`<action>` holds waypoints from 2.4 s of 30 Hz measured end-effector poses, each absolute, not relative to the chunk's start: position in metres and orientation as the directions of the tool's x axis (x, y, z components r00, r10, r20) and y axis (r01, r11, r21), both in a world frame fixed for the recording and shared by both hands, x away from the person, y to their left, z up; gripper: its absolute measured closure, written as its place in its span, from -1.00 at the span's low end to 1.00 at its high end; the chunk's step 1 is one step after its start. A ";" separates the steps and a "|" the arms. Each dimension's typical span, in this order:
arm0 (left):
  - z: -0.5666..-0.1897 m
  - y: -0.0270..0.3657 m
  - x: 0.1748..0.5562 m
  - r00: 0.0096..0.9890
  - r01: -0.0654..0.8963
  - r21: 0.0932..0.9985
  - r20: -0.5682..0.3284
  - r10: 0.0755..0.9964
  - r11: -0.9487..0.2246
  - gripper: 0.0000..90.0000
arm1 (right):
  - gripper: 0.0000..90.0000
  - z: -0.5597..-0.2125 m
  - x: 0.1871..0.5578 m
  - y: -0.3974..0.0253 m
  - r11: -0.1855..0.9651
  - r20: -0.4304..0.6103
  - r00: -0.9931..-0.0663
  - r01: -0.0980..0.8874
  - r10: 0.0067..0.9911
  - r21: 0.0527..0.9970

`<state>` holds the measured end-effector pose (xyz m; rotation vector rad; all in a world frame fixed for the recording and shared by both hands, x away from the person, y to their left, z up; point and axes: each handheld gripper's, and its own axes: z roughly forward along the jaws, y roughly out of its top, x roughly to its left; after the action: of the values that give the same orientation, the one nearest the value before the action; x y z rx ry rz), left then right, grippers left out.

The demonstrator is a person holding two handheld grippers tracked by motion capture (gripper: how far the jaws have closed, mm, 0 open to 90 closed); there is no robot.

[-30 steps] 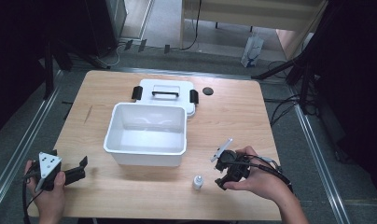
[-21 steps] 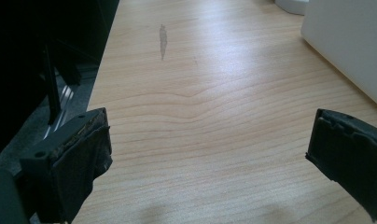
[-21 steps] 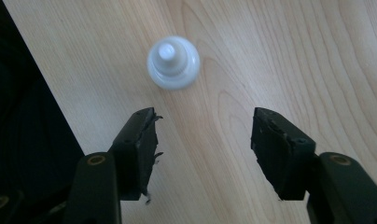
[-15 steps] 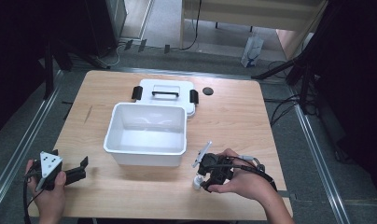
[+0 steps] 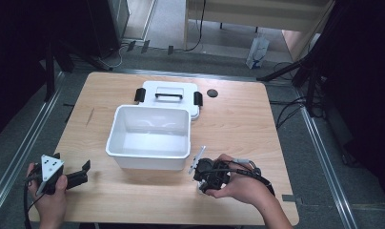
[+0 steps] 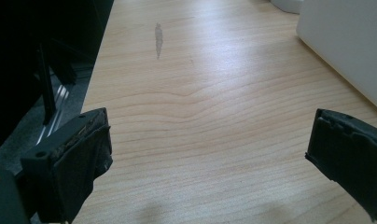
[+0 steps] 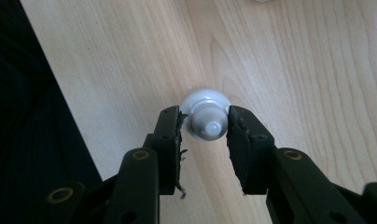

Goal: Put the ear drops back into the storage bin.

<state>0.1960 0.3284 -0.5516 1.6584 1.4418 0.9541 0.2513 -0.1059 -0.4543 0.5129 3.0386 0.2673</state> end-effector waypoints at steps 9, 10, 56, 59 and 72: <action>-0.552 0.329 0.196 0.095 0.453 0.886 0.069 0.993 -0.105 -0.99 | 0.58 -0.457 0.252 -0.103 0.934 -0.042 -0.945 0.314 0.326 0.170; -0.552 0.329 0.196 0.095 0.454 0.885 0.069 0.993 -0.105 -0.99 | 0.58 -0.458 0.252 -0.103 0.933 -0.037 -0.944 0.318 0.329 0.169; -0.552 0.326 0.197 0.103 0.455 0.881 0.092 0.990 -0.129 -0.99 | 0.59 -0.356 0.331 -0.124 0.827 -0.034 -0.840 0.527 0.542 0.195; -0.551 0.326 0.196 0.104 0.457 0.880 0.093 0.990 -0.130 -0.99 | 0.59 -0.349 0.332 -0.120 0.831 -0.043 -0.842 0.520 0.537 0.199; -0.552 0.325 0.196 0.103 0.453 0.882 0.094 0.990 -0.131 -0.99 | 0.59 -0.318 0.339 -0.091 0.844 -0.057 -0.859 0.485 0.509 0.230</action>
<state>0.1964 0.3253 -0.5516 1.6815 1.4305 0.9703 0.3389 -0.0911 -0.3175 0.7857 2.9048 0.3170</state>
